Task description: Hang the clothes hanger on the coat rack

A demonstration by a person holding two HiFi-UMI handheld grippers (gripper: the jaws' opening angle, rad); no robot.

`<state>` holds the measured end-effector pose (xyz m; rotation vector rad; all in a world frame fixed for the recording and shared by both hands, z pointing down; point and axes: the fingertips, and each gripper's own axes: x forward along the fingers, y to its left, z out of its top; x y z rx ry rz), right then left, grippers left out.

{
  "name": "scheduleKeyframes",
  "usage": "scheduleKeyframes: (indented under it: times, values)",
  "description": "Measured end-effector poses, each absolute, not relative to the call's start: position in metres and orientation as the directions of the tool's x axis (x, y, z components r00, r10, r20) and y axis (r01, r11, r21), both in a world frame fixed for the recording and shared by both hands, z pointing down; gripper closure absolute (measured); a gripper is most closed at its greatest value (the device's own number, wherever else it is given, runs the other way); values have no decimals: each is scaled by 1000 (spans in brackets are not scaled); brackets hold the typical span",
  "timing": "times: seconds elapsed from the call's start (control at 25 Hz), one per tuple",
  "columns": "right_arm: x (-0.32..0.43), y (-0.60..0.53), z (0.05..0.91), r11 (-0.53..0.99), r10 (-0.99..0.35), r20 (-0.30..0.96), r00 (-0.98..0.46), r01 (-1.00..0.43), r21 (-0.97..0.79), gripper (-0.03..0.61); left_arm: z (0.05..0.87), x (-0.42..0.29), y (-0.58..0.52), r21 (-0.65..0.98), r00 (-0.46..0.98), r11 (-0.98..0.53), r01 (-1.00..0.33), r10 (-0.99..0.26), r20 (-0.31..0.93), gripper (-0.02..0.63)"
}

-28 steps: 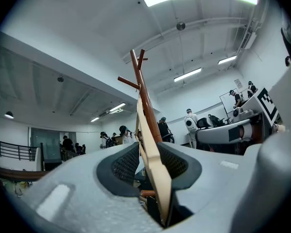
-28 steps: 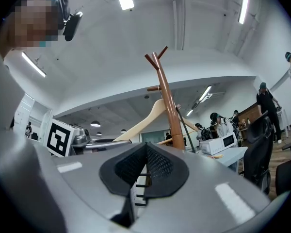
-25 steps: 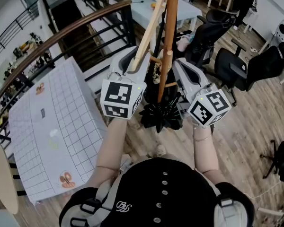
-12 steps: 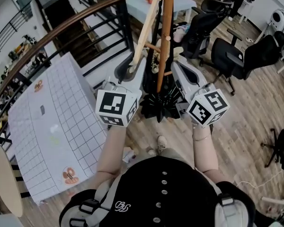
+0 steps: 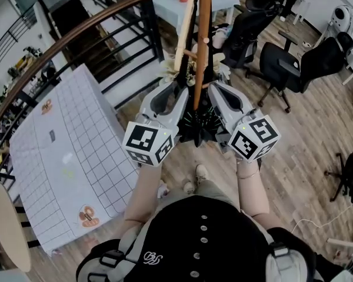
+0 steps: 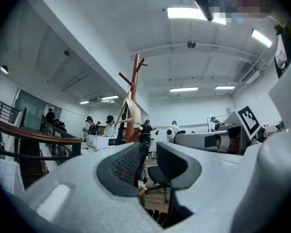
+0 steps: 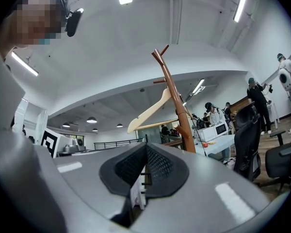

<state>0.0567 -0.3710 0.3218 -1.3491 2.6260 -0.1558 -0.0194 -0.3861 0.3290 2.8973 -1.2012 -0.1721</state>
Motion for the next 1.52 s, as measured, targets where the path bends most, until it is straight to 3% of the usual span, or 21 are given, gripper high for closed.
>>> scheduleKeyframes:
  times: [0.12,0.32,0.44,1.52]
  values:
    - [57,-367,329,574,-818,-104,-565,-798,-182,578,336,-17,-381,82,712,-720,-689,-694,-104,503]
    - [53,-363,341,571,-820,-90,-565,-798,-192,578,344,-11,-371,109,726,-734,-670,-679,-111,594]
    - [51,-363,347,569,-820,-74,-567,-798,-196,578,352,-2,-366,107,747,-752,-650,-659,-91,614]
    - [54,-356,346,556,-830,-45,-556,-819,-144,580,367,8,-366,150,788,-782,-605,-615,-33,617]
